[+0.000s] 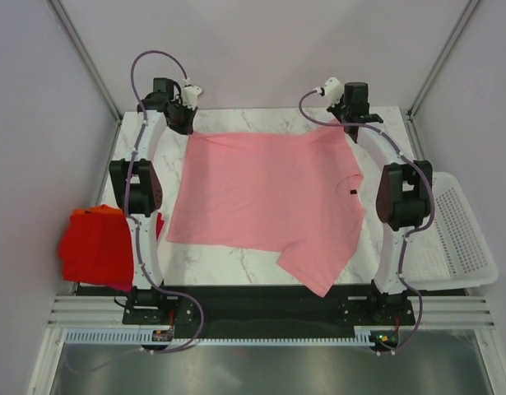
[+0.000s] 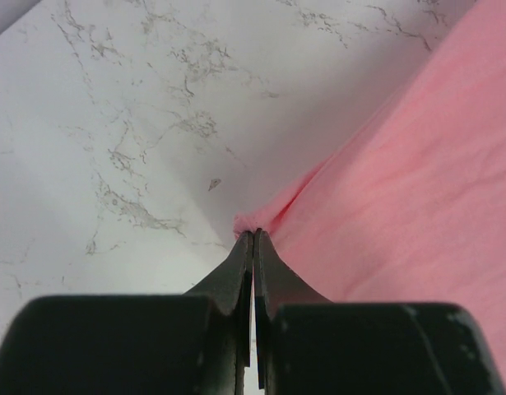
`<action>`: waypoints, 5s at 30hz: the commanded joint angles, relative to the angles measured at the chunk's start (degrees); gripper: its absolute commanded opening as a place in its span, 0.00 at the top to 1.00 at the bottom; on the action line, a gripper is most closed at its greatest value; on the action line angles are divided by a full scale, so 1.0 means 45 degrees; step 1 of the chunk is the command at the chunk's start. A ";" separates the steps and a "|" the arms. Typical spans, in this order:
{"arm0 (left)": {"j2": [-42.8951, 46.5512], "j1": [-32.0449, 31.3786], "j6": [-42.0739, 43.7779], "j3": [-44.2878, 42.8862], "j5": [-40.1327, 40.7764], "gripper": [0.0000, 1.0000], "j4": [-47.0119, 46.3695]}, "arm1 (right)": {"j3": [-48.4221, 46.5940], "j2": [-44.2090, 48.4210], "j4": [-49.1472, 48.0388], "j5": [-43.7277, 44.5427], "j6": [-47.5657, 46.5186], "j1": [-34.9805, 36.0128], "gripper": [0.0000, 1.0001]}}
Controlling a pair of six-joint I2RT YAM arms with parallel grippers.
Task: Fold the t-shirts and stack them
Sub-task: Fold the tshirt
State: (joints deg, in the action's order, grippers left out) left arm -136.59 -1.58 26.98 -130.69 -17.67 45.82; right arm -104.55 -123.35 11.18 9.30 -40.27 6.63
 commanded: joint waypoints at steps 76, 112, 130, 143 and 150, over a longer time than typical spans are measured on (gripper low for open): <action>0.0843 0.0294 -0.0937 0.3105 -0.0252 0.75 0.1672 | 0.5207 0.3018 0.4977 -0.7399 0.1762 0.0440 0.64; 0.1097 0.0098 -0.1016 0.3359 -0.0213 0.80 0.1575 | 0.5967 0.4185 0.4410 -0.5466 0.1781 0.2410 0.90; 0.0452 -0.0116 -0.0879 0.2480 -0.0252 0.81 0.1770 | 0.5248 0.3392 0.3962 -0.4199 0.2602 0.0559 0.69; -0.1068 -0.0195 -0.0723 0.1956 0.0684 0.88 0.1849 | 0.2728 -0.0126 0.3531 -0.2577 0.2621 0.0010 0.70; -0.2222 -0.0312 -0.0644 0.0587 0.1757 0.88 0.1537 | 0.0620 -0.2408 0.3531 -0.1599 0.2699 -0.0009 0.70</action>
State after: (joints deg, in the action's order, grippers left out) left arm -141.95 -2.66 23.83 -126.28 -14.48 54.39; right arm -98.65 -128.14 27.09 -1.56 -28.93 6.90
